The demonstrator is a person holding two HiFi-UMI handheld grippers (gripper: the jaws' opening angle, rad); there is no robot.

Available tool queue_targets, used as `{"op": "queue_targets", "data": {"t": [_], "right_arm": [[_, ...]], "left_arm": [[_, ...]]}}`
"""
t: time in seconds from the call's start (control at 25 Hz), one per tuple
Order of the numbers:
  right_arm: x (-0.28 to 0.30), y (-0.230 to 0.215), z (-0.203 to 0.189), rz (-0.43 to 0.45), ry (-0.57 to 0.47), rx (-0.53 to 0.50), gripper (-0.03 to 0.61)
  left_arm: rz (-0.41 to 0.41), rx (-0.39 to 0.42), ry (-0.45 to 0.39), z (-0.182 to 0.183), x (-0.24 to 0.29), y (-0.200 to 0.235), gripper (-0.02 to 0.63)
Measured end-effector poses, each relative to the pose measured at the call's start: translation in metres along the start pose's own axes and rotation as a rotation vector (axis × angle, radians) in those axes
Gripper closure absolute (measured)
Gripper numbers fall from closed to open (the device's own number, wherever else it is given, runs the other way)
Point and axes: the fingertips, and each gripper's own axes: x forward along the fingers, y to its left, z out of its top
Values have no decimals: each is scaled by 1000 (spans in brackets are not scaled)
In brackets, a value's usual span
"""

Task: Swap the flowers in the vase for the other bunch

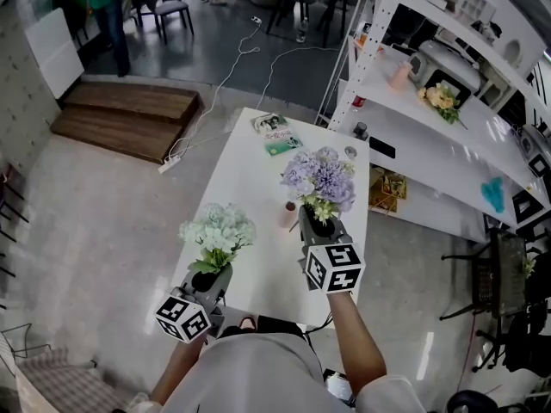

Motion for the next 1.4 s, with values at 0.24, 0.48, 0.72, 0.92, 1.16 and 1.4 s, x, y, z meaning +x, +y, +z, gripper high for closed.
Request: {"op": "queue_targets", "data": {"t": [0.24, 0.48, 0.72, 0.92, 1.16, 1.4], "right_arm": [[-11, 7, -14, 9, 11, 25, 561], [-18, 5, -30, -3, 25, 54, 561], [-26, 1, -39, -11, 33, 69, 561], [-32, 1, -49, -13, 49, 84, 561], [-38, 4, -64, -15, 71, 114, 561], [-45, 1, -78, -26, 88, 144, 561]], "left_arm": [[-11, 2, -8, 3, 2, -5, 537], [-27, 8, 1, 2, 5, -9, 538], [-39, 13, 10, 2, 10, -14, 538], [-43, 11, 10, 1, 13, -16, 537], [-41, 9, 13, 0, 14, -17, 538], [-46, 5, 23, -4, 16, -18, 538]]}}
